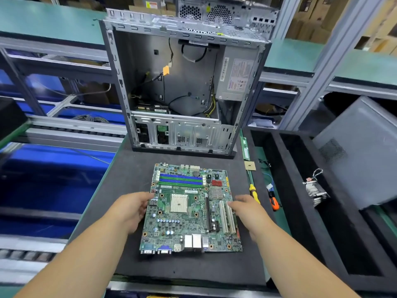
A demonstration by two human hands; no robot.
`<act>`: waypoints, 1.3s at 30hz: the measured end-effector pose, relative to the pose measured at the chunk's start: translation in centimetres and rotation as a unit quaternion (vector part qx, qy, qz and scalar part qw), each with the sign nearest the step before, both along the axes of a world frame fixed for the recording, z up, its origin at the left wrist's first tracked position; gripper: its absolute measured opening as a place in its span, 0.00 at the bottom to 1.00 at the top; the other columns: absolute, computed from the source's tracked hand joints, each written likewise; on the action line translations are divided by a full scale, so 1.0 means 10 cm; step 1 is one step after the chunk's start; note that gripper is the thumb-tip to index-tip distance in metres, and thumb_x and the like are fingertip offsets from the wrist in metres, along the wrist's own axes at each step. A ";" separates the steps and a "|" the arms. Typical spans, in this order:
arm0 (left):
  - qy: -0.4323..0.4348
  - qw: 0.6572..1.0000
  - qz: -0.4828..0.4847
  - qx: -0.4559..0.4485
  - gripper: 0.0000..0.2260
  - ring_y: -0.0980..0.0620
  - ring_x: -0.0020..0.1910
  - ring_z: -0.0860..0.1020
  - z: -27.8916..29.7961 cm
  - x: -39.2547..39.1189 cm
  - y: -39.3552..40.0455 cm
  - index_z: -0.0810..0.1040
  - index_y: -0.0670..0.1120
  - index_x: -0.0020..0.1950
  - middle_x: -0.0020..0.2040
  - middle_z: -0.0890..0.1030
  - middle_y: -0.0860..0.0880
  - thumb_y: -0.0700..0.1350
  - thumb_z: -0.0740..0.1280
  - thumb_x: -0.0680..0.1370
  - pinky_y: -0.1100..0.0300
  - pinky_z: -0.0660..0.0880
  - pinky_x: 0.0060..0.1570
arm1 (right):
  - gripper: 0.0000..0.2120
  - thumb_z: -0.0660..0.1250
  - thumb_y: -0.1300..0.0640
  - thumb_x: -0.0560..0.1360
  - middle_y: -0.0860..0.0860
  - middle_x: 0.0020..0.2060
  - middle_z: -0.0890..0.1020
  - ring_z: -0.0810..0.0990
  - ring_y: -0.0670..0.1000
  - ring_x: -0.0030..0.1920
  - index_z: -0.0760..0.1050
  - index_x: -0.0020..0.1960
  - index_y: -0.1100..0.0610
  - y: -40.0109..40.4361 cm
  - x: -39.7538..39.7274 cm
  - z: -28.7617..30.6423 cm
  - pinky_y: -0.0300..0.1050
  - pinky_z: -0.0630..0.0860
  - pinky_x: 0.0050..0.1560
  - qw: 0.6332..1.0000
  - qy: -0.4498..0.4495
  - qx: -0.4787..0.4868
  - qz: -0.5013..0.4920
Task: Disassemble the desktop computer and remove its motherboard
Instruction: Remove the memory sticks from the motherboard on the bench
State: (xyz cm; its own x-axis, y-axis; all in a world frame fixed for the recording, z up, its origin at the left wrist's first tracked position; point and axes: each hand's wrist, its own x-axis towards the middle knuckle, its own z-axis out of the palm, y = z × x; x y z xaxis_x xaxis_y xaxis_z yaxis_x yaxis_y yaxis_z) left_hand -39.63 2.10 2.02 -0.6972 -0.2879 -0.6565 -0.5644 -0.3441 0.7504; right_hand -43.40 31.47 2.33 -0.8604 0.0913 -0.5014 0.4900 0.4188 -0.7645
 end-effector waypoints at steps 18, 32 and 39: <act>0.171 0.978 -0.080 -0.092 0.09 0.52 0.62 0.67 0.15 0.17 0.31 0.67 0.65 0.60 0.59 0.73 0.58 0.53 0.59 0.82 0.49 0.62 0.57 | 0.22 0.66 0.49 0.77 0.52 0.65 0.75 0.74 0.54 0.63 0.69 0.69 0.53 0.16 0.11 0.12 0.50 0.69 0.62 1.000 -0.010 -0.020 -0.004; 0.182 0.981 -0.023 0.063 0.08 0.49 0.52 0.79 0.29 -0.10 1.72 0.75 0.54 0.58 0.54 0.81 0.50 0.47 0.58 0.83 0.52 0.77 0.42 | 0.40 0.73 0.39 0.69 0.48 0.75 0.62 0.60 0.56 0.74 0.61 0.76 0.47 1.68 -0.11 0.72 0.61 0.54 0.71 0.987 -0.024 -0.161 -0.004; 0.182 0.964 -0.082 0.178 0.12 0.40 0.58 0.80 0.43 -0.39 2.70 0.72 0.53 0.65 0.60 0.80 0.45 0.50 0.60 0.82 0.36 0.77 0.52 | 0.17 0.75 0.48 0.68 0.50 0.54 0.84 0.77 0.59 0.62 0.82 0.56 0.49 2.66 -0.15 1.03 0.63 0.66 0.68 0.980 0.058 -0.187 -0.022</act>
State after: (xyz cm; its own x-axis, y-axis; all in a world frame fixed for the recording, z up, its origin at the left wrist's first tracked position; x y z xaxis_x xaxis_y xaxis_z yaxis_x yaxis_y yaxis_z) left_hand -43.53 29.08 6.34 -0.9170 0.0437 -0.3965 -0.3546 -0.5449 0.7599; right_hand -44.89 58.11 12.65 -0.9132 -0.0411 -0.4055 0.4016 0.0790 -0.9124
